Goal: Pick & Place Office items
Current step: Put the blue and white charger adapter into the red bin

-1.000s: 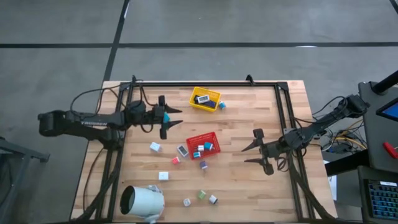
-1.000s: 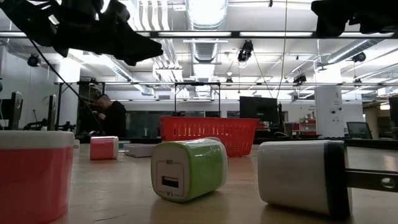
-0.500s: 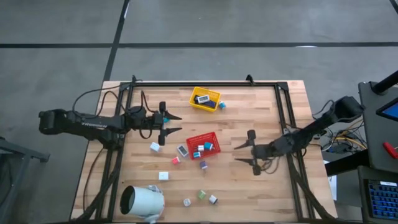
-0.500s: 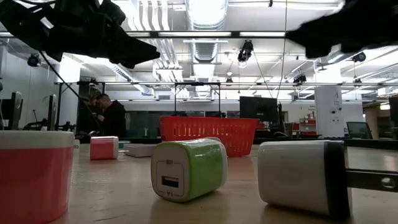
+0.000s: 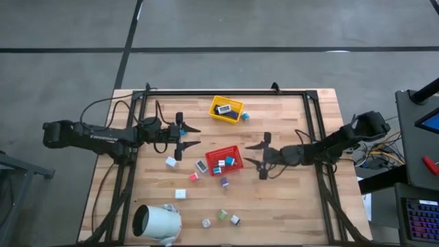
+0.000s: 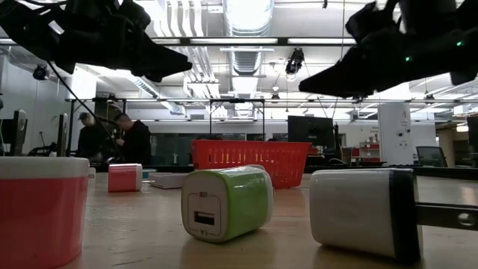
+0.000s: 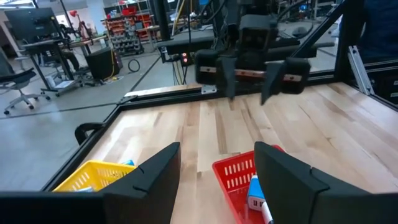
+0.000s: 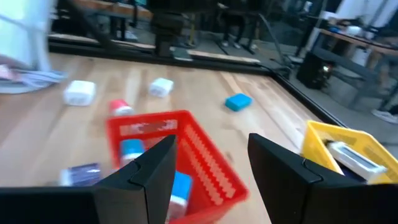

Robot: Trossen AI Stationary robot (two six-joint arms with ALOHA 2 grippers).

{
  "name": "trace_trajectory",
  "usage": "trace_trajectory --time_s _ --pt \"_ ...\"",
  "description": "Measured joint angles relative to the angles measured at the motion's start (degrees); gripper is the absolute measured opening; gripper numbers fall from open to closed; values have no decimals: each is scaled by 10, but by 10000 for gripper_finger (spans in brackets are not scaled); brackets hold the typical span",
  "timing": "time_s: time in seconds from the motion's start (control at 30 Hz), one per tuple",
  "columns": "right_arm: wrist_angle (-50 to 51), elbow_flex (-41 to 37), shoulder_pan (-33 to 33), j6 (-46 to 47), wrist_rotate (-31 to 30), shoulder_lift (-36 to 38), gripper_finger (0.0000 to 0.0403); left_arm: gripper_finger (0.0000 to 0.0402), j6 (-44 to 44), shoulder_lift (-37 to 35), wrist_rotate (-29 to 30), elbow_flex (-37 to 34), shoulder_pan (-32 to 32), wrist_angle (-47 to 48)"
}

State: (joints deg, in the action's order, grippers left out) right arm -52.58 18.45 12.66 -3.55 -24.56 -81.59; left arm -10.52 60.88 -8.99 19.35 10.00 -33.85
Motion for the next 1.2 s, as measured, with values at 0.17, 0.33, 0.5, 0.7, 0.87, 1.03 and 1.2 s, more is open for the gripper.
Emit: trace_trajectory --time_s 0.17,0.33,0.5,0.7,0.87,1.03,1.2 --pt "-4 -1 -37 8 0 -12 196 206 0 0 0 0 0 0" --pt "-4 -1 -78 23 0 -15 196 206 0 0 0 0 0 0" --pt "-5 -1 -122 37 0 -22 196 206 1 0 0 0 0 0" --pt "-20 -1 -163 49 4 -51 196 206 3 0 0 0 0 -1" --pt "-63 -1 -181 50 6 -90 196 206 3 0 0 0 0 -3" --pt "-89 -1 -198 69 6 -130 196 206 4 0 0 0 0 -3" --pt "-109 -1 -215 93 1 -159 196 206 5 0 0 0 0 -3"
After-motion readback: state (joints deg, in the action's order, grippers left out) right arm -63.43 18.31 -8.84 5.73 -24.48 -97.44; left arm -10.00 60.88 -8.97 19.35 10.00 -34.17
